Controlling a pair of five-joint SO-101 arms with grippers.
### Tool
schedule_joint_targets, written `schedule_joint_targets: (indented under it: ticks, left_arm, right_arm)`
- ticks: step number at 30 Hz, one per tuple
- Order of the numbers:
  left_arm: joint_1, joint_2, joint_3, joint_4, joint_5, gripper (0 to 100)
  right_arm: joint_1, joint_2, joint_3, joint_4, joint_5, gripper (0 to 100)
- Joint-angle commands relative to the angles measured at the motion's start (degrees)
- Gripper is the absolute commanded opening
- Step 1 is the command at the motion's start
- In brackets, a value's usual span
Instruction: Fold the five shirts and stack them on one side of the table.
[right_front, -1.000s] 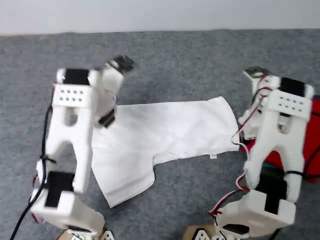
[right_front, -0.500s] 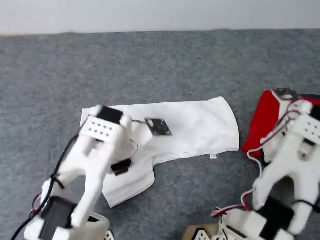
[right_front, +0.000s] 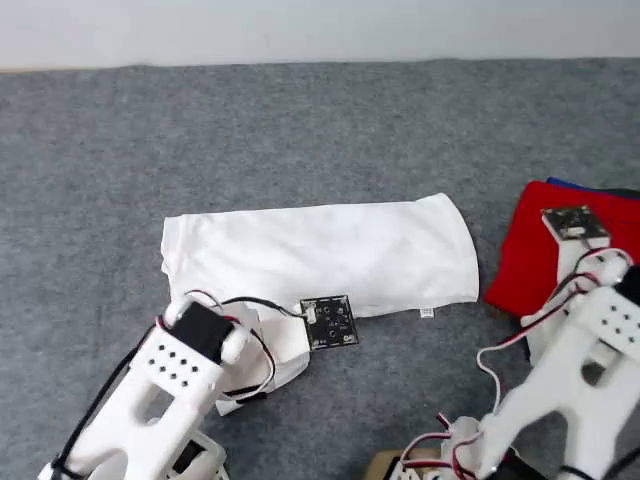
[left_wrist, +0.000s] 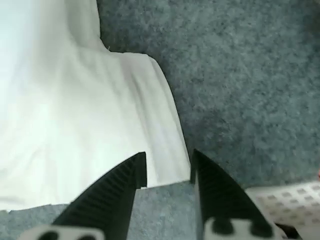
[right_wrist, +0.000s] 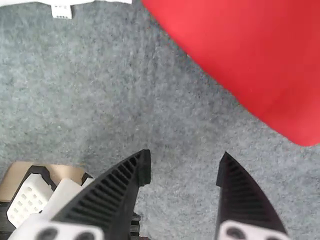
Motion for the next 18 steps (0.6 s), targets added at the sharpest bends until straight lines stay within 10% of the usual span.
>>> schedule_joint_targets:
  ticks: [1, 18]
  left_arm:
    - [0.18, -0.62, 2.24, -4.04, 0.88, 16]
    - [-0.35, 18.64, 7.69, -21.01, 0.88, 16]
  right_arm:
    - [0.48, -3.91, 0.35, -0.4, 0.53, 23.1]
    - [0.31, -7.6, 1.32, 1.98, 0.35, 23.1]
